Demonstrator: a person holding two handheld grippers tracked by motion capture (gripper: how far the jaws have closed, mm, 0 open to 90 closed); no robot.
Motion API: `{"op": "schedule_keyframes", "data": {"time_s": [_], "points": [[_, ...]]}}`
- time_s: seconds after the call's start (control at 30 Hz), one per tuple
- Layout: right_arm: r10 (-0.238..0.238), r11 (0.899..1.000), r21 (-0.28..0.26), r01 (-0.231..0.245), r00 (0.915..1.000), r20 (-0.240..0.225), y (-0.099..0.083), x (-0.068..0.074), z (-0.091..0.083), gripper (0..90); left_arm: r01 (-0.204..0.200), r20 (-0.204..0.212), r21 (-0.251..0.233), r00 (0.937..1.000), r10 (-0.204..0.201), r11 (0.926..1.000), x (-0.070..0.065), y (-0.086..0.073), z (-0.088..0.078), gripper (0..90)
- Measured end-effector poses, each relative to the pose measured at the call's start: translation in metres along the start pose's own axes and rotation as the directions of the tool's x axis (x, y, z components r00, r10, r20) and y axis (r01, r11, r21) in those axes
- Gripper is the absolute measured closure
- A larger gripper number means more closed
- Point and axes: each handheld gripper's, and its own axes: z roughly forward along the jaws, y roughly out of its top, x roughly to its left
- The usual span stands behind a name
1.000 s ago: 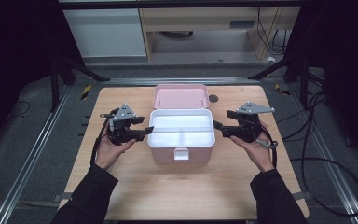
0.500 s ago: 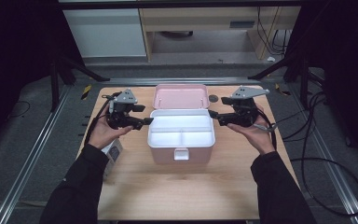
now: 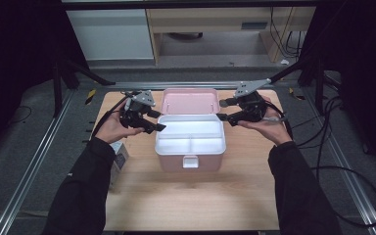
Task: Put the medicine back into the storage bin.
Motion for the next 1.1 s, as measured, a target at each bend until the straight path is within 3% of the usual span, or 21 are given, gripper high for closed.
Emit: {"op": "schedule_keyframes", "data": {"time_s": [0.17, 0.33, 0.47, 0.57, 0.67, 0.83, 0.93, 1.0, 1.1], "points": [[-0.059, 0.995, 0.073, 0.064, 0.9958, -0.069, 0.004, -0.002, 0.01, 43.9, -0.04, 0.031, 0.052, 0.9988, 0.039, 0.9978, -0.001, 0.0, 0.014, 47.0], [-0.11, 0.982, 0.135, 0.129, 0.984, -0.14, 0.004, 0.006, 0.023, 49.6, -0.085, 0.051, 0.116, 0.9955, 0.08, 0.9897, -0.004, 0.0, 0.025, 50.6], [-0.144, 0.959, 0.212, 0.186, 0.9691, -0.2, 0.001, 0.015, 0.036, 56.3, -0.106, 0.064, 0.15, 0.9933, 0.097, 0.9831, -0.006, 0.001, 0.029, 54.3], [-0.151, 0.942, 0.263, 0.208, 0.9631, -0.223, -0.001, 0.019, 0.043, 60.5, -0.123, 0.066, 0.176, 0.9914, 0.113, 0.9768, -0.005, 0.001, 0.032, 56.3], [-0.16, 0.925, 0.307, 0.225, 0.9615, -0.223, -0.003, 0.021, 0.05, 65.0, -0.126, 0.07, 0.203, 0.991, 0.114, 0.971, -0.004, 0.0, 0.038, 58.7], [-0.152, 0.905, 0.36, 0.226, 0.9632, -0.221, -0.004, 0.019, 0.058, 70.2, -0.137, 0.092, 0.218, 0.9886, 0.12, 0.9663, -0.002, 0.0, 0.044, 62.2], [-0.158, 0.891, 0.386, 0.238, 0.9608, -0.227, -0.007, 0.019, 0.062, 71.3, -0.161, 0.101, 0.248, 0.985, 0.14, 0.9553, -0.002, 0.003, 0.048, 64.3], [-0.161, 0.879, 0.407, 0.249, 0.958, -0.238, -0.009, 0.019, 0.064, 71.6, -0.183, 0.104, 0.28, 0.9817, 0.16, 0.9423, -0.002, 0.006, 0.051, 66.1], [-0.172, 0.872, 0.41, 0.266, 0.9523, -0.252, -0.01, 0.02, 0.066, 73.2, -0.179, 0.116, 0.287, 0.9816, 0.151, 0.941, 0.002, 0.007, 0.054, 70.4]]}}
